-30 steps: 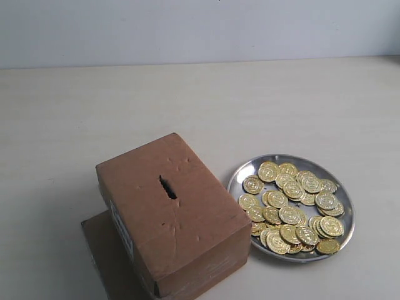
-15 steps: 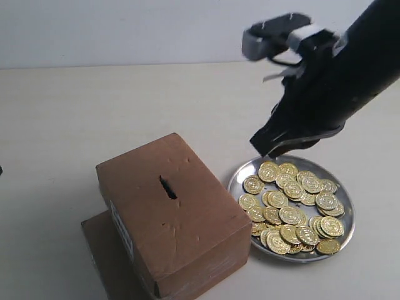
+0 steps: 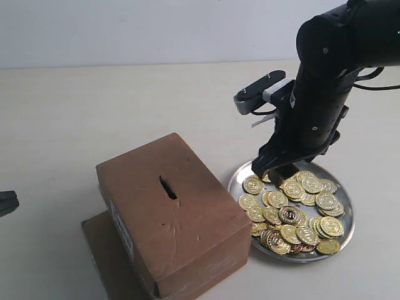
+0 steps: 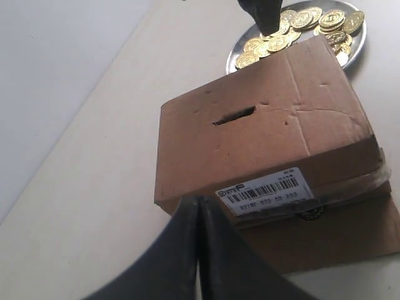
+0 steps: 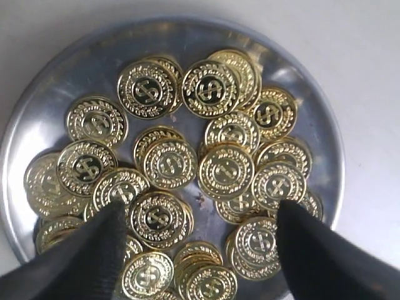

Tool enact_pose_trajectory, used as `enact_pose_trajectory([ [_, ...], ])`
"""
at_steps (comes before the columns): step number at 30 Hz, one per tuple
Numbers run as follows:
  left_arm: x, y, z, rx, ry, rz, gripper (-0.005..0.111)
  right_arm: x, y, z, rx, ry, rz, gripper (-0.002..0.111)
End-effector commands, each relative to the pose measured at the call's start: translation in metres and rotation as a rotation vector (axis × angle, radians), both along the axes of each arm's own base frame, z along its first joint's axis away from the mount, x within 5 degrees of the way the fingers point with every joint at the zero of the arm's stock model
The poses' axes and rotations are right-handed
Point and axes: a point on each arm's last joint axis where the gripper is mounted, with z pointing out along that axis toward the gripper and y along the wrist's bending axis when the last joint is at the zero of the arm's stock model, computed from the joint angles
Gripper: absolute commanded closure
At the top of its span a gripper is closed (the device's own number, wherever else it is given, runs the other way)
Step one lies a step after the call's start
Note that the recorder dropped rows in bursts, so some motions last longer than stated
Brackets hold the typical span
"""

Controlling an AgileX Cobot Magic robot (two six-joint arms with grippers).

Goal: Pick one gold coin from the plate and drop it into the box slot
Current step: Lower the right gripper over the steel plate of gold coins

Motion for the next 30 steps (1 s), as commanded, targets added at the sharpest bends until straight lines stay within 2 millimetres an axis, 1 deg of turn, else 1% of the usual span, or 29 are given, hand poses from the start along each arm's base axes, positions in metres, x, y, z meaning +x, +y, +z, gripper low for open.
enact_pose_trajectory([
  [1, -0.002, 0.001, 0.001, -0.015, -0.035, -0.003, 0.107, 0.007, 0.003, -0.008, 0.000, -0.022, -0.015, 0.038],
  [5, -0.003, 0.002, 0.002, -0.020, -0.044, -0.004, 0.107, 0.010, 0.004, -0.021, -0.009, 0.003, -0.018, 0.041],
  [10, -0.004, 0.003, 0.002, -0.024, -0.050, -0.002, 0.107, 0.014, 0.001, -0.038, -0.074, 0.024, 0.016, 0.041],
  [16, -0.005, 0.004, 0.004, -0.035, -0.067, -0.001, 0.107, 0.015, 0.000, -0.051, -0.099, 0.053, 0.024, 0.042],
  [20, -0.007, 0.004, 0.005, -0.041, -0.076, -0.004, 0.107, 0.016, -0.001, -0.056, -0.114, 0.060, 0.012, 0.042],
  [21, -0.007, 0.004, 0.005, -0.041, -0.075, -0.011, 0.107, 0.015, 0.001, -0.057, -0.098, 0.073, 0.005, 0.044],
  [24, -0.007, 0.004, 0.005, -0.041, -0.075, -0.015, 0.107, 0.014, 0.000, -0.058, -0.034, 0.108, -0.010, 0.044],
  [28, -0.008, 0.003, 0.005, -0.042, -0.075, -0.017, 0.107, 0.018, -0.013, -0.058, -0.028, 0.114, -0.041, 0.044],
  [30, -0.008, 0.003, 0.005, -0.042, -0.075, -0.017, 0.107, 0.019, -0.015, -0.058, -0.018, 0.116, -0.051, 0.044],
])
